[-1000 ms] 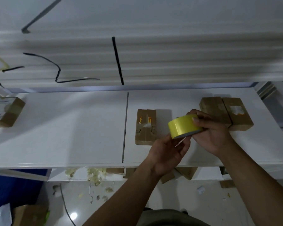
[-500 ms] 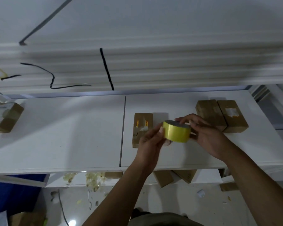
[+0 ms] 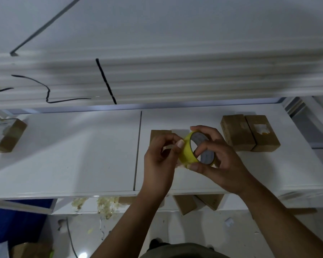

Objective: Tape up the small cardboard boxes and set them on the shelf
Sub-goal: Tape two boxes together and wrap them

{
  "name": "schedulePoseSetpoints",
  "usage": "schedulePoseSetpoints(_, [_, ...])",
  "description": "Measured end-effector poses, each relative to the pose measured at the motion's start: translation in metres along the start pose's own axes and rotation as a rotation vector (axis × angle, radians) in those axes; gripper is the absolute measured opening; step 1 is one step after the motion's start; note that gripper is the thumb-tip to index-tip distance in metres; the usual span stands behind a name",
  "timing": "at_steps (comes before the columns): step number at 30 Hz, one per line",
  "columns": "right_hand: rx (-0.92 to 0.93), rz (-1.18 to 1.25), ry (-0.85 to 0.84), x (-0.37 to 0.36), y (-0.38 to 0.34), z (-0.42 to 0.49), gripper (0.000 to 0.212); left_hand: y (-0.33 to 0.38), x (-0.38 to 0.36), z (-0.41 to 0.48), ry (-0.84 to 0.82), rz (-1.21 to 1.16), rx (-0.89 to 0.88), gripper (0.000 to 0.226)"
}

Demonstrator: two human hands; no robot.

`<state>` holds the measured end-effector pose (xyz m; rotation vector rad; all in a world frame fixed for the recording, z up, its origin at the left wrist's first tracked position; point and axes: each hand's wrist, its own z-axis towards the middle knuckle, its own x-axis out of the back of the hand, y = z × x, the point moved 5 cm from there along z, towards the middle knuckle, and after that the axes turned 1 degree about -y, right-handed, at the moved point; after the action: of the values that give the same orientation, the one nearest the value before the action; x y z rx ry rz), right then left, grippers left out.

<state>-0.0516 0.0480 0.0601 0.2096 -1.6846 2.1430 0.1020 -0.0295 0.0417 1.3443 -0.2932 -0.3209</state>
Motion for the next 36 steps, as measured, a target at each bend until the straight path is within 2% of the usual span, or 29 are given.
schedulePoseSetpoints(5, [0.155,-0.055,0.144,-0.001,-0.022,-0.006,0.023,0.03,-0.001,-0.004,0.045,0.013,-0.17,0.005])
schedulePoseSetpoints(11, [0.252,-0.072,0.225,0.005,-0.04,-0.021,0.026,0.058,-0.009,-0.016,0.067,0.108,-0.304,0.009])
schedulePoseSetpoints(16, [0.27,-0.052,0.222,0.017,-0.052,-0.026,0.023,0.07,-0.016,-0.027,0.042,0.123,-0.344,0.004])
schedulePoseSetpoints(20, [0.332,-0.146,0.199,0.028,-0.064,-0.028,0.028,0.081,-0.016,-0.035,0.034,0.054,-0.359,0.017])
schedulePoseSetpoints(27, [0.405,-0.235,0.197,0.033,-0.076,-0.036,0.026,0.095,-0.023,-0.048,0.097,-0.03,-0.401,0.01])
schedulePoseSetpoints(29, [0.418,-0.229,0.199,0.033,-0.078,-0.038,0.026,0.093,-0.026,-0.05,0.106,-0.155,-0.295,0.011])
schedulePoseSetpoints(30, [0.429,-0.226,0.194,0.033,-0.08,-0.038,0.027,0.091,-0.028,-0.049,0.098,-0.243,-0.179,0.019])
schedulePoseSetpoints(32, [0.464,-0.259,0.187,0.035,-0.084,-0.038,0.026,0.086,-0.033,-0.045,-0.01,-0.309,0.093,0.04])
schedulePoseSetpoints(33, [0.485,-0.289,0.185,0.037,-0.086,-0.037,0.026,0.084,-0.036,-0.043,-0.094,-0.296,0.192,0.043])
schedulePoseSetpoints(36, [0.524,-0.359,0.155,0.039,-0.091,-0.035,0.025,0.088,-0.036,-0.038,-0.216,-0.371,0.291,0.038])
